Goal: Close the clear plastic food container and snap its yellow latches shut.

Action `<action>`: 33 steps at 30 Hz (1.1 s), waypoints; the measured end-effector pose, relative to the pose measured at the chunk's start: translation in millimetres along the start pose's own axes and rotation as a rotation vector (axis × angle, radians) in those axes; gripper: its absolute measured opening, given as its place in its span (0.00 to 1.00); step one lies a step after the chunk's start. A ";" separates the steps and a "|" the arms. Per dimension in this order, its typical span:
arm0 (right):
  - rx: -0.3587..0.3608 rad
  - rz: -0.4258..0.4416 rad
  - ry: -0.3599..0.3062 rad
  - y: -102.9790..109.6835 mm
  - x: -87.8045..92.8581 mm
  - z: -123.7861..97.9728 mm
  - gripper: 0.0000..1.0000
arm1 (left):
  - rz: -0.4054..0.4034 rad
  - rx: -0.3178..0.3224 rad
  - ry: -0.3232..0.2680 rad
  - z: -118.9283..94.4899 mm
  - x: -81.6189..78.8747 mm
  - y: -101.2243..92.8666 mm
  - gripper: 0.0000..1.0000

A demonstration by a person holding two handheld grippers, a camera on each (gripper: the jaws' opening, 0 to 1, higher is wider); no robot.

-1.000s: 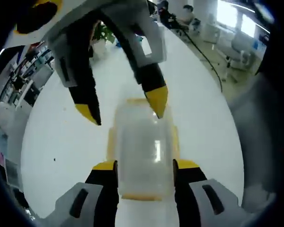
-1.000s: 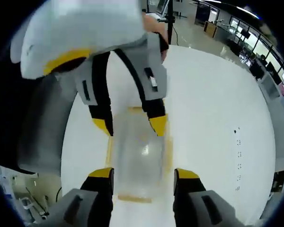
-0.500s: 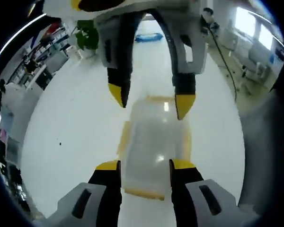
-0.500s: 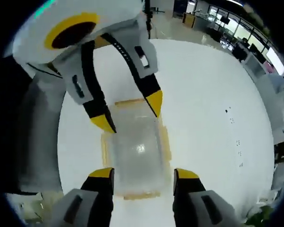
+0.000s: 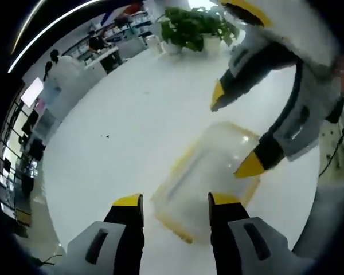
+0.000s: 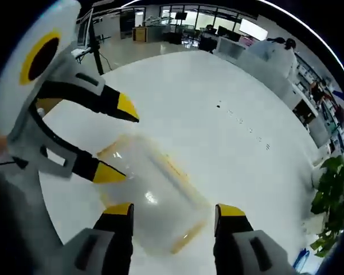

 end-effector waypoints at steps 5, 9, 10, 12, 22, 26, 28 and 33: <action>0.006 0.053 -0.007 2.1 -0.4 -1.7 0.54 | -0.020 -0.012 -0.012 -2.9 -2.9 0.5 0.41; 0.010 0.071 -0.039 -0.9 -0.8 -4.2 0.54 | -0.039 -0.013 -0.052 -4.8 -6.1 -0.7 0.43; 0.011 0.074 -0.045 -1.8 -0.9 -4.4 0.54 | -0.048 -0.013 -0.058 -4.6 -5.6 -0.2 0.43; 0.019 0.112 -0.093 -7.4 -1.0 -5.5 0.54 | -0.083 -0.023 -0.080 -2.9 -3.5 2.9 0.42; 0.001 0.416 -0.343 -13.6 21.6 0.5 0.60 | -0.361 -0.025 -0.262 2.2 12.7 7.9 0.40; -0.053 0.597 -0.476 -19.0 26.1 -3.3 0.58 | -0.543 0.067 -0.415 -0.6 12.6 10.9 0.45; -0.026 0.589 -0.476 -19.7 34.5 1.4 0.58 | -0.643 0.081 -0.482 -4.2 17.9 16.7 0.49; -0.097 0.704 -0.496 -10.8 41.5 11.7 0.57 | -0.798 0.126 -0.505 -0.9 35.3 17.9 0.48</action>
Point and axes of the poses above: the point that each gripper's makers call its tool centre point, and the gripper's own axes: z roughly forward along the fingers, y roughly to its left, x roughly out of its underside, the point moved 4 cm from there along -z, roughly backward along the fingers, and after that the axes turned 5 degrees about y, right-handed, at the moved point
